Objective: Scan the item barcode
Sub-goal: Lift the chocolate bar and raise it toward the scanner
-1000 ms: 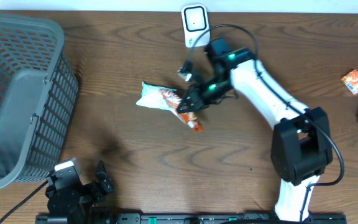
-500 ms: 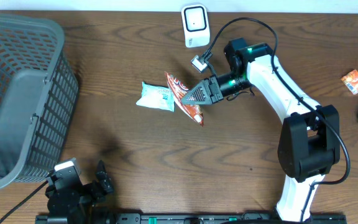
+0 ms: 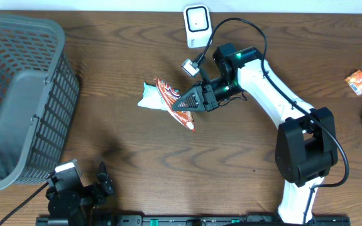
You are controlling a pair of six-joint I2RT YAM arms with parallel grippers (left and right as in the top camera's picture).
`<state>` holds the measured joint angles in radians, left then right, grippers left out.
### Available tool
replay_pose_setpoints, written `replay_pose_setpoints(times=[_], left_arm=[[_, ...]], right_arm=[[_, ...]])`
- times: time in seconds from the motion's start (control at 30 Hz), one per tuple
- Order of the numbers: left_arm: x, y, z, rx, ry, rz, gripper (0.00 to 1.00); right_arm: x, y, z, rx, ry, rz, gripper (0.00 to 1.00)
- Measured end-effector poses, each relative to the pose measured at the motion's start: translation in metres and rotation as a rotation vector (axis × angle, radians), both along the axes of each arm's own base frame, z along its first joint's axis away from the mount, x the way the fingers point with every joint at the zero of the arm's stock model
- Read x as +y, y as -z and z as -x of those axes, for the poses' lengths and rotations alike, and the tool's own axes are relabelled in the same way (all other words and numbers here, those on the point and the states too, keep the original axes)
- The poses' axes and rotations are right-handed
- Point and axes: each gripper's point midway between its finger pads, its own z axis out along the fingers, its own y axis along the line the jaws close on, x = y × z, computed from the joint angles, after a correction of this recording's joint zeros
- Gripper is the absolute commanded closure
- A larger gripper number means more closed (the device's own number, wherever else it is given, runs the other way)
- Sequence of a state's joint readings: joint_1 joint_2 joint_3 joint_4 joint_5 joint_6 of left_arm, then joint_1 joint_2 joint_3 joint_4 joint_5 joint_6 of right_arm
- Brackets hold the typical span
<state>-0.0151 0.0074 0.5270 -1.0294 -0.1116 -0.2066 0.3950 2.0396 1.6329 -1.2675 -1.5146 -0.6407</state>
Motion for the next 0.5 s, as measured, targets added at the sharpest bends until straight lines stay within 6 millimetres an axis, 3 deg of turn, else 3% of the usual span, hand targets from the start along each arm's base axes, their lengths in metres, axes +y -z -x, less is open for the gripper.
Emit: replay_pose_setpoints(times=[0.2,0.5], left_arm=[[0.000,0.000,0.000,0.000,0.000,0.000,0.01],[0.000,0.000,0.000,0.000,0.000,0.000,0.01]], right_arm=[[0.000,0.003,0.000,-0.010,-0.002,0.014,0.99],[-0.010,0.039,0.010,-0.026,-0.032,0.218,0.99]])
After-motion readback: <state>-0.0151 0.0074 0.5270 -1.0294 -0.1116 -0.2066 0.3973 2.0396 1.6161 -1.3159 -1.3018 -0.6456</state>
